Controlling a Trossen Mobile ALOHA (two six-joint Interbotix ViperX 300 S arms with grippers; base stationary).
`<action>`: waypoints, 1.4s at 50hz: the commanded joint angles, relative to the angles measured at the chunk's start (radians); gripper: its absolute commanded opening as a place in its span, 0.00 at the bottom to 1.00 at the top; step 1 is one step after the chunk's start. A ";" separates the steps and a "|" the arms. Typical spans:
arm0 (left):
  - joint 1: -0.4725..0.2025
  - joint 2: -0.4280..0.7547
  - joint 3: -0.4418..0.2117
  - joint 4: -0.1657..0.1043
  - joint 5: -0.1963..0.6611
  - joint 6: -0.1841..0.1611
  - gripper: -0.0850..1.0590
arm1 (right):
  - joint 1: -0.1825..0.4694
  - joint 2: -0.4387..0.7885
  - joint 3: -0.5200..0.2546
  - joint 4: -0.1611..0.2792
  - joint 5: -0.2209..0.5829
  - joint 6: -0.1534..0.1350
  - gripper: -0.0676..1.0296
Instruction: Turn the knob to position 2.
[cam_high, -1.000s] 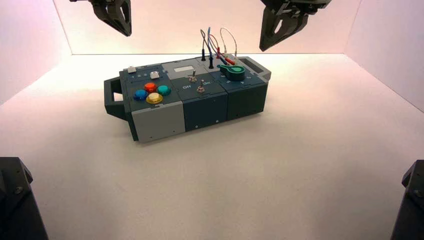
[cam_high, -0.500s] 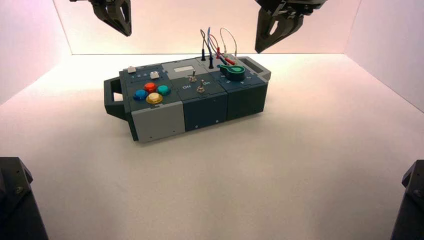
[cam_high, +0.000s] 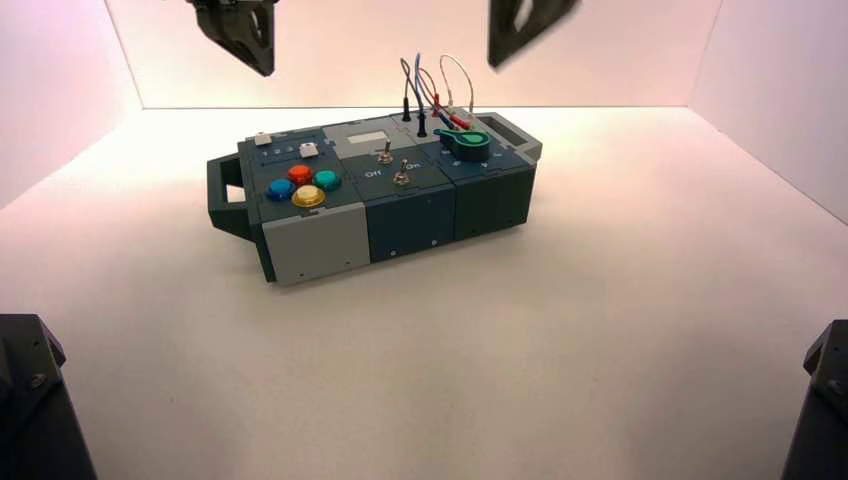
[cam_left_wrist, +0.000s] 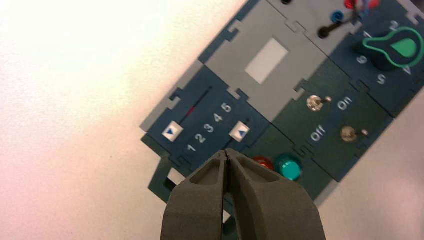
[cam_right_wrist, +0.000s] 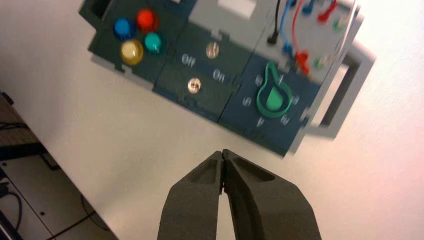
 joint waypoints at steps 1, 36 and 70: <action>-0.002 -0.028 -0.034 -0.006 0.026 0.005 0.05 | 0.003 0.035 -0.121 -0.025 0.078 -0.018 0.04; 0.037 0.028 -0.051 -0.015 0.080 -0.032 0.05 | 0.003 0.321 -0.160 -0.066 -0.054 -0.066 0.04; 0.035 0.071 -0.074 -0.012 0.025 -0.020 0.05 | 0.005 0.457 -0.229 -0.101 -0.121 -0.071 0.04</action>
